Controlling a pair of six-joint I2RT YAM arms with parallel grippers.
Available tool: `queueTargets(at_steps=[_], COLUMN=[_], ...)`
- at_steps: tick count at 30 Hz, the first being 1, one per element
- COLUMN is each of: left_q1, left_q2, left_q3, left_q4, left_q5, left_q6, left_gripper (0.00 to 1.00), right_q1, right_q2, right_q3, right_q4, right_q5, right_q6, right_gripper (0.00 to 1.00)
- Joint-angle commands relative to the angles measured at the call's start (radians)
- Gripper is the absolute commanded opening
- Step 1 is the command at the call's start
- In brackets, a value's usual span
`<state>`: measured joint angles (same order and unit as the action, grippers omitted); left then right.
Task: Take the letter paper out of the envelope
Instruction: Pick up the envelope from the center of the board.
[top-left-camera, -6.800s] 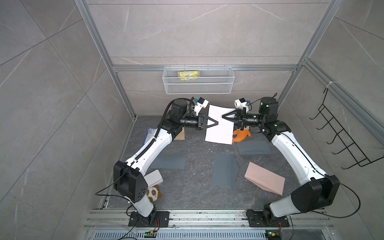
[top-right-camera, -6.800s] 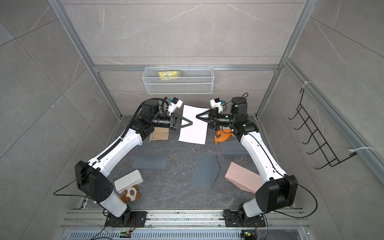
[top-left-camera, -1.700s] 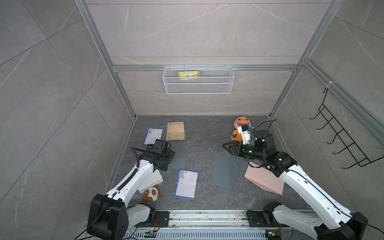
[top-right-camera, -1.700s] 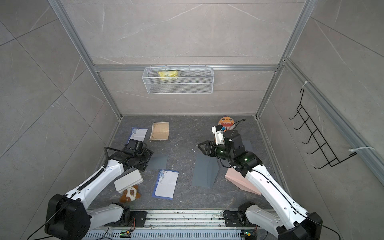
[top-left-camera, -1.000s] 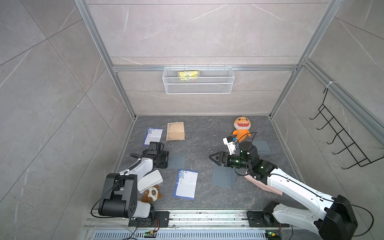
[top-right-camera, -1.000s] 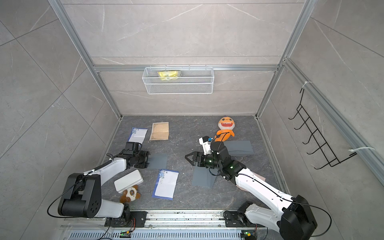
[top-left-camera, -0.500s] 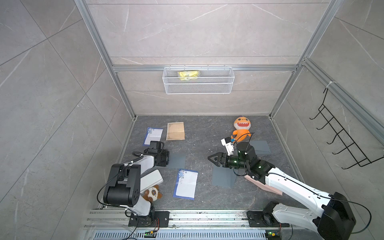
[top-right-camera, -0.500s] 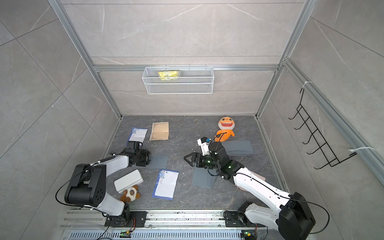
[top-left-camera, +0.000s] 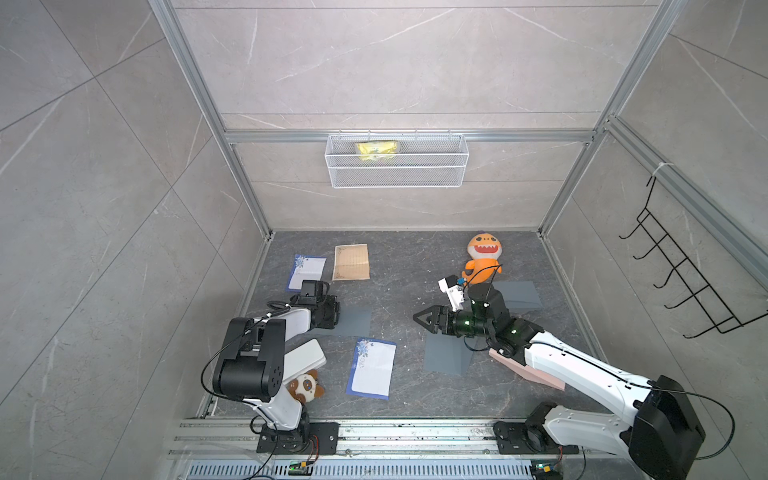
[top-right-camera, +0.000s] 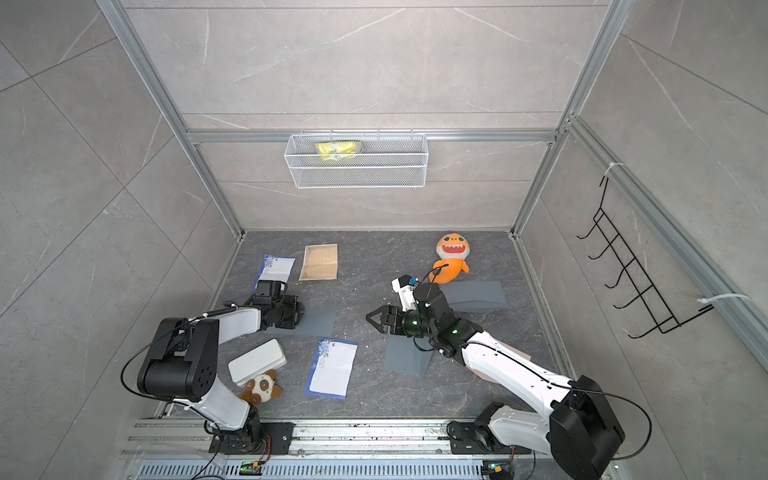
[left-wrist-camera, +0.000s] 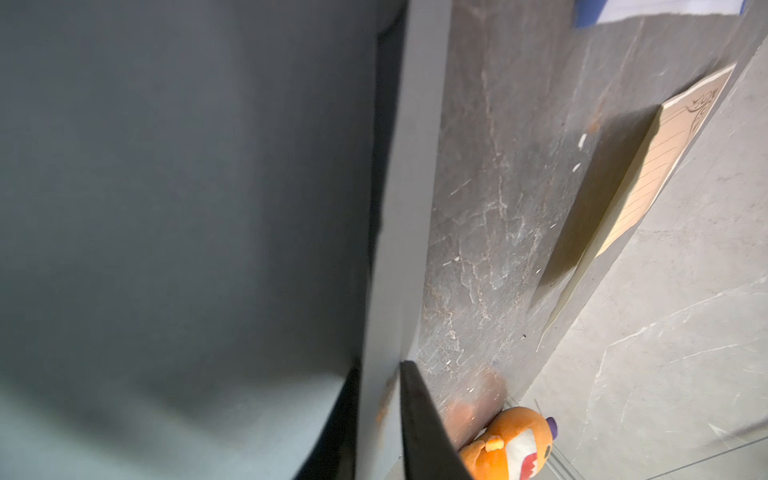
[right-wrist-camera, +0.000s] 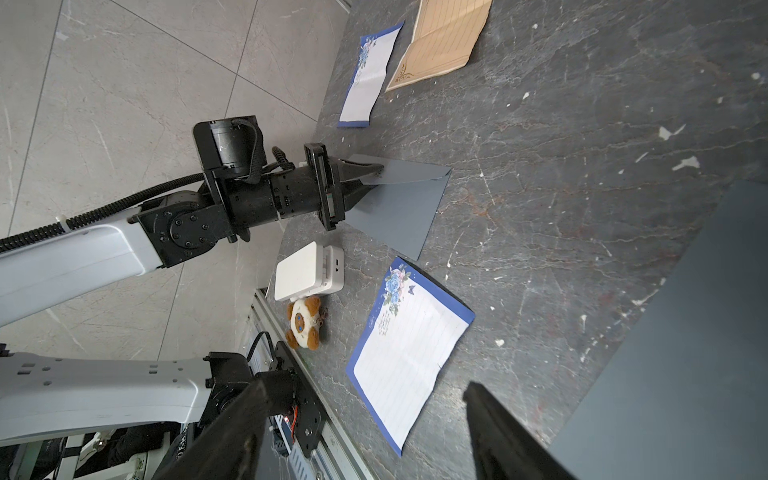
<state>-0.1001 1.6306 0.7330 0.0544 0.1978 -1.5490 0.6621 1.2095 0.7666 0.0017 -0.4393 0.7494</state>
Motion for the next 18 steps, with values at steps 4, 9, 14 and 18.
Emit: queueTargets(at_steps=[4, 9, 14, 18], left_q1=[0.006, 0.005, 0.004, 0.001], left_q2=[0.006, -0.044, -0.116, -0.160], left_q3=[0.047, 0.094, 0.161, 0.251], left_q4=[-0.003, -0.082, -0.174, -0.308], left_q5=[0.014, -0.001, -0.019, -0.019], left_q6=[-0.008, 0.001, -0.003, -0.005], left_gripper=[0.00, 0.00, 0.00, 0.00], right_q1=[0.007, 0.007, 0.007, 0.008], right_q2=[0.018, 0.023, 0.006, -0.001], right_q3=[0.035, 0.029, 0.011, -0.012], right_q4=[0.026, 0.044, 0.078, 0.158], right_q5=[-0.005, 0.013, 0.075, 0.102], right_q6=[0.002, -0.032, -0.103, -0.182], right_gripper=[0.76, 0.75, 0.75, 0.75])
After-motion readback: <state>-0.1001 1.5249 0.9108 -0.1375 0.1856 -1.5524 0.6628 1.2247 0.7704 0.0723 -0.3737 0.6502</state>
